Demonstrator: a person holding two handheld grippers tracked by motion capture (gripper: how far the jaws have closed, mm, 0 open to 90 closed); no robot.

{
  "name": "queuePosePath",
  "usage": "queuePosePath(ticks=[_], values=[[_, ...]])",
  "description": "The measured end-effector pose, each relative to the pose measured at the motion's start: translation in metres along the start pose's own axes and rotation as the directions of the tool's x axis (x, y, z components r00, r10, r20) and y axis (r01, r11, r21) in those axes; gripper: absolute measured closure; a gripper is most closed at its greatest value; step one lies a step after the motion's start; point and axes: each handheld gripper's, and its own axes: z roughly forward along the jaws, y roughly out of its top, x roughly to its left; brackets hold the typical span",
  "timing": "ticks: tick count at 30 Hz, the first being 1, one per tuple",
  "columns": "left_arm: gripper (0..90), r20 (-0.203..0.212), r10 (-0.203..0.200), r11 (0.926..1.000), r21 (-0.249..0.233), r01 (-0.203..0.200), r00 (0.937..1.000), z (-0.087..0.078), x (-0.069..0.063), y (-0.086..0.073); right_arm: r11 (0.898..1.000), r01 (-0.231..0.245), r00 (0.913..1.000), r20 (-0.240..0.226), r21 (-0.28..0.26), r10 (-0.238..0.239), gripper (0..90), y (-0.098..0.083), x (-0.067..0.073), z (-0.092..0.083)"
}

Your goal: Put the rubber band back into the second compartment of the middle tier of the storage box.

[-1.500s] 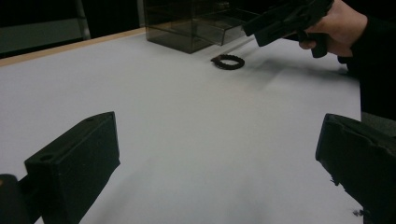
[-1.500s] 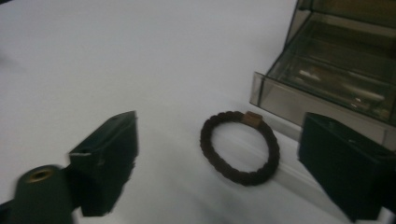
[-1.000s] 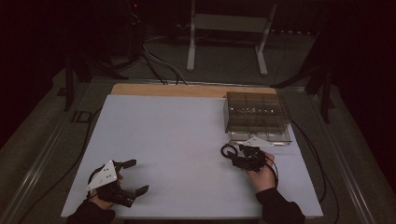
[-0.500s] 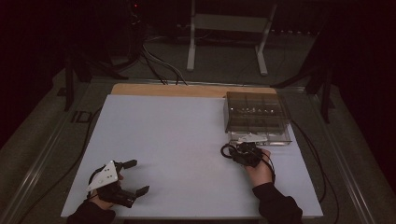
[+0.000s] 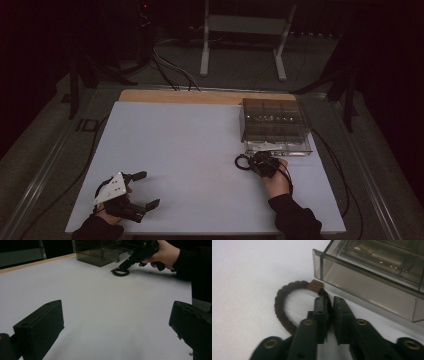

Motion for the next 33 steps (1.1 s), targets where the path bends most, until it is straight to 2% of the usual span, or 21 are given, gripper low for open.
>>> queuePosePath(ticks=[8, 33], values=[[0.3, 0.001, 0.002, 1.0, 0.001, -0.002, 1.0, 0.0, 0.0, -0.001, 1.0, 0.013, 0.9999, 0.0, 0.011, -0.013, 86.3, 0.001, 0.002, -0.002], [0.3, -0.005, 0.002, 1.0, -0.002, -0.002, 1.0, -0.002, 0.001, 0.0, 0.997, 0.049, 0.997, -0.057, -0.051, -0.052, 86.4, -0.004, 0.013, -0.036]])
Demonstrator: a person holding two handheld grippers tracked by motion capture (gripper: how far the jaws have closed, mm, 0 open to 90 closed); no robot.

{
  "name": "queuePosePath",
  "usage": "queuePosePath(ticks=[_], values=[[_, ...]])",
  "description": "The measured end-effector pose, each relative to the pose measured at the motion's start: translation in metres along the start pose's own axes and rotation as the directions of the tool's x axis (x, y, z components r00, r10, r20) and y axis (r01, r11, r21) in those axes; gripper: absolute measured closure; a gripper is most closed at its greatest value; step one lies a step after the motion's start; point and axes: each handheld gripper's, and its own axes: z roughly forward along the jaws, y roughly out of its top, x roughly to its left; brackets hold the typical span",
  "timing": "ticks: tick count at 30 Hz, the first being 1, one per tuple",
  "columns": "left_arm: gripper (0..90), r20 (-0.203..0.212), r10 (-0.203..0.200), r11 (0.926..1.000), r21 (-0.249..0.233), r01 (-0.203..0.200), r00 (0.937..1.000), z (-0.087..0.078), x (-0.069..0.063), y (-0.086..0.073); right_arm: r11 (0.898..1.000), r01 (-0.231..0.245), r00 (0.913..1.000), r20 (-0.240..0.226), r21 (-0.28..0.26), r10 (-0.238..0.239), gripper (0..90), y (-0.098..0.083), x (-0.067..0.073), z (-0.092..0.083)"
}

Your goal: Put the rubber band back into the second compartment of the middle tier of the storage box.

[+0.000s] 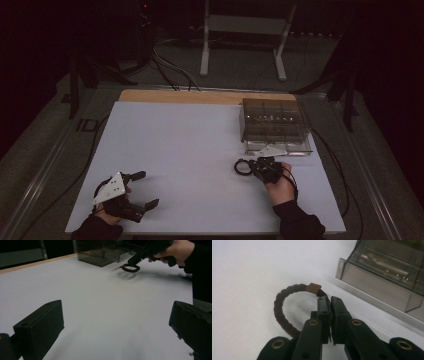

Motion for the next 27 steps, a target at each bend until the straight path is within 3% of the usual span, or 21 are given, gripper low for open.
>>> queuePosePath(ticks=[12, 27], values=[[0.3, 0.0, 0.003, 1.0, 0.001, -0.003, 1.0, 0.0, 0.0, 0.0, 0.999, 0.018, 0.9995, -0.025, -0.045, -0.019, 86.4, 0.006, 0.007, -0.022], [0.4, 0.003, 0.003, 1.0, 0.0, -0.003, 1.0, 0.0, -0.001, 0.0, 0.997, 0.036, 0.9993, -0.01, -0.07, -0.036, 86.4, 0.014, 0.005, -0.032]])
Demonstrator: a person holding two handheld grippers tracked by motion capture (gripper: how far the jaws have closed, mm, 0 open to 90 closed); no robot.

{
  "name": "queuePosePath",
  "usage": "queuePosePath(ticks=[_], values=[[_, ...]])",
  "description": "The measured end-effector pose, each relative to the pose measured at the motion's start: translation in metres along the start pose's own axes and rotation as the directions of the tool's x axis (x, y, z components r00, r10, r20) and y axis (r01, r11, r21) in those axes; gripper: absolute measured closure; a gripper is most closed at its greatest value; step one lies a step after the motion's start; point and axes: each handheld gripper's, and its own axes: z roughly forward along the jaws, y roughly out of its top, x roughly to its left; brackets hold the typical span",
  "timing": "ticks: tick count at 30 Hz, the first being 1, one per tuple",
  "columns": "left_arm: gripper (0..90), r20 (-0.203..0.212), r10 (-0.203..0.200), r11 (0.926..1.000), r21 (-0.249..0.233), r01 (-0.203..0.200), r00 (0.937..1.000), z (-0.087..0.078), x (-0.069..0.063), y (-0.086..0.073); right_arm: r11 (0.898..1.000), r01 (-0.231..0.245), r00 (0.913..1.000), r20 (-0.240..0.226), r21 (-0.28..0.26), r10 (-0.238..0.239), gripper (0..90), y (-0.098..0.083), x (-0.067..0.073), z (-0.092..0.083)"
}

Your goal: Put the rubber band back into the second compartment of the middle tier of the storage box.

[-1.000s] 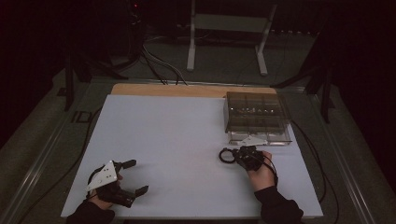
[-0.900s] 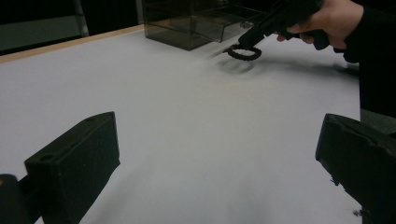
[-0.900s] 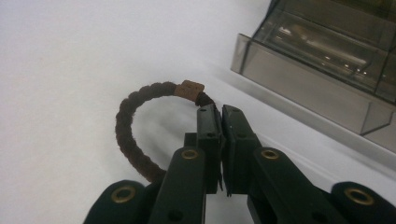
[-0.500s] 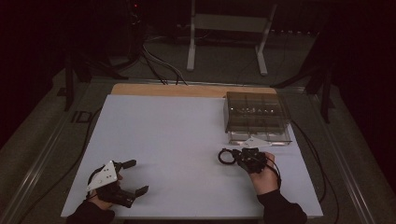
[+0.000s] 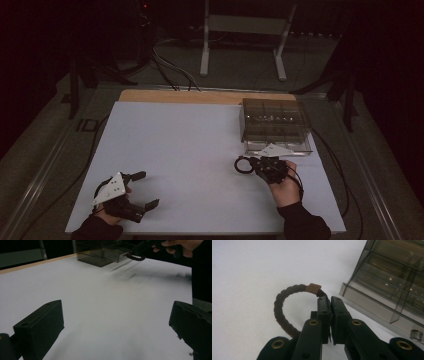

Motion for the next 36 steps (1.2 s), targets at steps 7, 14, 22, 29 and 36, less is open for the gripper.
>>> queuePosePath(ticks=[7, 14, 22, 29, 36], values=[[0.3, 0.0, -0.001, 1.0, -0.002, 0.001, 1.0, 0.0, 0.0, 0.0, 1.0, -0.011, 0.9998, 0.015, -0.024, 0.011, 86.4, 0.005, -0.006, -0.007], [0.3, 0.004, 0.001, 1.0, -0.003, -0.001, 1.0, -0.001, 0.0, 0.0, 0.998, -0.036, 0.9987, 0.036, -0.055, 0.038, 86.4, 0.009, -0.018, -0.018], [0.4, 0.003, 0.001, 1.0, 0.0, -0.001, 1.0, 0.0, -0.001, 0.0, 0.997, -0.043, 0.9971, 0.06, -0.068, 0.047, 86.3, 0.01, -0.027, -0.021], [0.3, -0.001, -0.002, 1.0, 0.0, 0.002, 1.0, 0.0, -0.001, -0.001, 0.996, -0.047, 0.9959, 0.074, -0.071, 0.052, 86.3, 0.014, -0.034, -0.02], [0.3, -0.001, -0.001, 1.0, -0.001, 0.001, 1.0, 0.0, 0.0, -0.001, 0.995, -0.062, 0.993, 0.096, -0.08, 0.069, 86.3, 0.016, -0.043, -0.022]])
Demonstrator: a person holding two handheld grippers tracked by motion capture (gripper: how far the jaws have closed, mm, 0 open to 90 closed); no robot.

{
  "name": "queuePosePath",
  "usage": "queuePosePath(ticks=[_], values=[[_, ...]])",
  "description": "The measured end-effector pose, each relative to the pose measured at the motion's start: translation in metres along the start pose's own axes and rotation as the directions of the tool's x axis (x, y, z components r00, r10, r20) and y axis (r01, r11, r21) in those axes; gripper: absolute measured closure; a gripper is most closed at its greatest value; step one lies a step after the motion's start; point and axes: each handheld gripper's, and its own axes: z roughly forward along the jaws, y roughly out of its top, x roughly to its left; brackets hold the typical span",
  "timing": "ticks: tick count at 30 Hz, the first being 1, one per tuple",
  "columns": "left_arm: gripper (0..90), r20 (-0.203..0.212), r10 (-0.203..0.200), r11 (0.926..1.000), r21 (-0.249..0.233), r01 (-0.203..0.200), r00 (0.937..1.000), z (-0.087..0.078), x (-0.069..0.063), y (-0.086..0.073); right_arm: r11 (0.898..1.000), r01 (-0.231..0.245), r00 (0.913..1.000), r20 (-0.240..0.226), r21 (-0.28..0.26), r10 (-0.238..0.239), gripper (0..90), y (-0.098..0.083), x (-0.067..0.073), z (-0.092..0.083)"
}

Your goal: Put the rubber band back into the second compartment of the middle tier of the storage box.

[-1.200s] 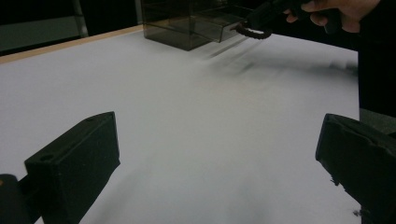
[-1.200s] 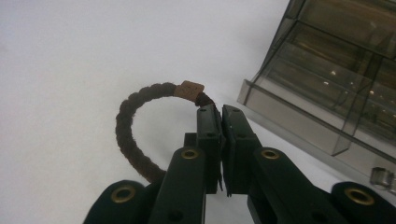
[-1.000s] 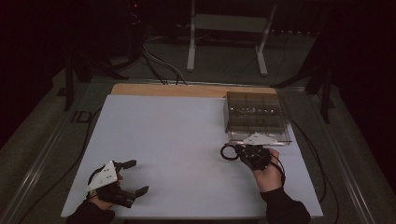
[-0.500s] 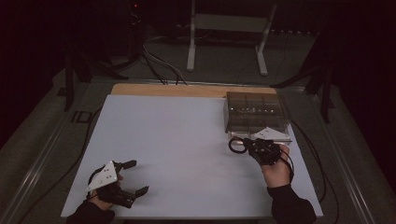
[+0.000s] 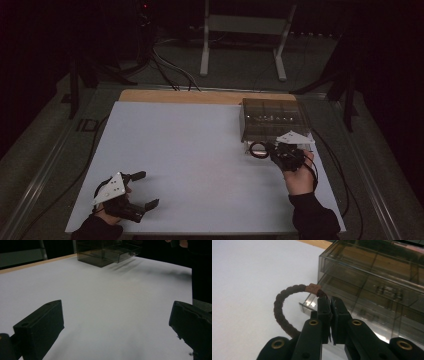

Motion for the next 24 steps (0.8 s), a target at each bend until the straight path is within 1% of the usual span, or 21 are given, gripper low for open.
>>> queuePosePath(ticks=[9, 10, 14, 15, 24], values=[[0.4, 0.0, -0.005, 1.0, 0.0, 0.005, 1.0, 0.001, 0.0, 0.0, 0.999, -0.029, 0.9989, 0.037, -0.016, 0.03, 86.3, 0.003, -0.017, -0.005], [0.3, 0.0, -0.005, 1.0, 0.0, 0.005, 1.0, 0.001, 0.0, 0.0, 0.999, -0.029, 0.9989, 0.037, -0.016, 0.03, 86.3, 0.003, -0.017, -0.005], [0.3, 0.0, -0.001, 1.0, 0.001, 0.001, 1.0, 0.0, 0.0, 0.0, 0.999, -0.041, 0.9975, 0.056, -0.018, 0.042, 86.3, 0.003, -0.025, -0.006], [0.3, 0.001, -0.005, 1.0, -0.001, 0.005, 1.0, 0.0, 0.0, 0.0, 0.999, -0.046, 0.9971, 0.059, -0.019, 0.047, 86.3, 0.002, -0.027, -0.006], [0.3, 0.0, -0.001, 1.0, 0.002, 0.001, 1.0, 0.0, 0.0, 0.0, 0.998, -0.068, 0.9944, 0.081, -0.007, 0.069, 86.3, 0.0, -0.036, -0.003]])
